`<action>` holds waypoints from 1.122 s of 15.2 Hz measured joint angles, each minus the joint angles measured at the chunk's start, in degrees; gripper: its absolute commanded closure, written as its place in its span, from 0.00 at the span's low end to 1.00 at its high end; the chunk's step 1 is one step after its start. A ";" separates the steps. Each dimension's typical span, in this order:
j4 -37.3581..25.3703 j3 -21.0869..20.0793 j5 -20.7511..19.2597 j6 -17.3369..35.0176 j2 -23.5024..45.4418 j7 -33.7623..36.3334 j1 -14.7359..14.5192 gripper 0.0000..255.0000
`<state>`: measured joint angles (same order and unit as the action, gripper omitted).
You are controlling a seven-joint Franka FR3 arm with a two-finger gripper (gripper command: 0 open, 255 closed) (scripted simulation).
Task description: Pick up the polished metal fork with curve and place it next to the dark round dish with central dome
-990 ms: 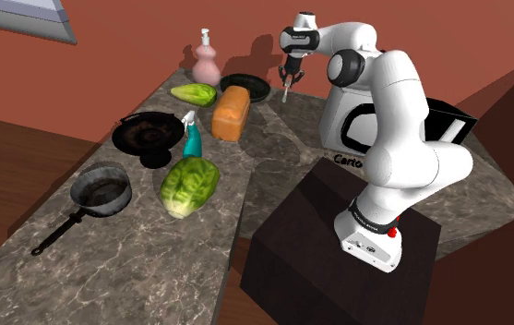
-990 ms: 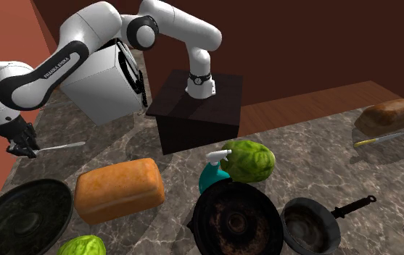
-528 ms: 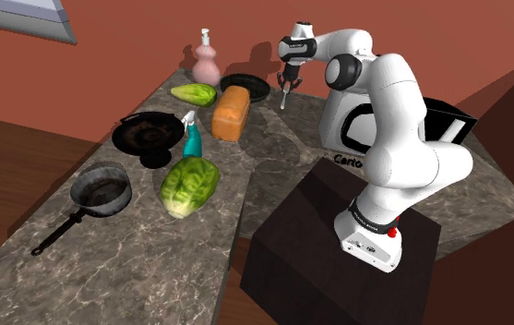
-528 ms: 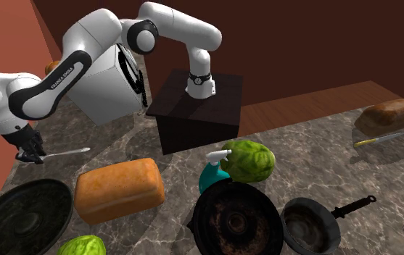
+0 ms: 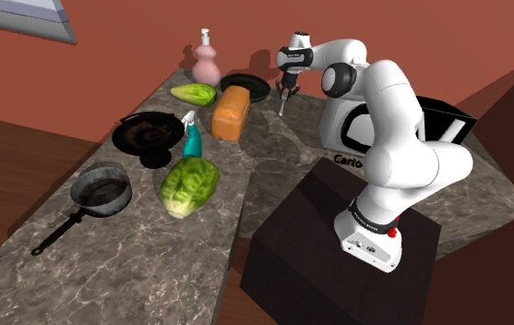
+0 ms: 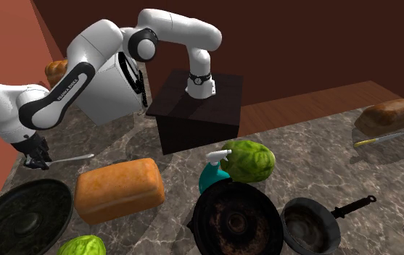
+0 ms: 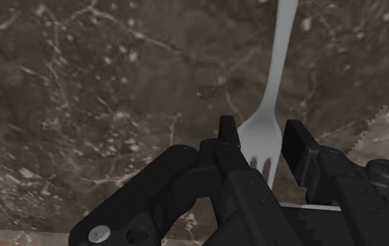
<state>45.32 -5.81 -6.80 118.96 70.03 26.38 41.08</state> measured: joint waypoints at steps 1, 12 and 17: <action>-0.12 0.02 -0.02 0.30 0.45 0.01 -0.02 1.00; 0.01 0.04 -0.04 0.70 0.68 0.05 -0.04 0.00; 2.23 -0.10 0.04 -0.55 -2.76 0.01 0.23 0.00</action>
<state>47.55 -5.91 -6.76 118.42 67.27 26.39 41.31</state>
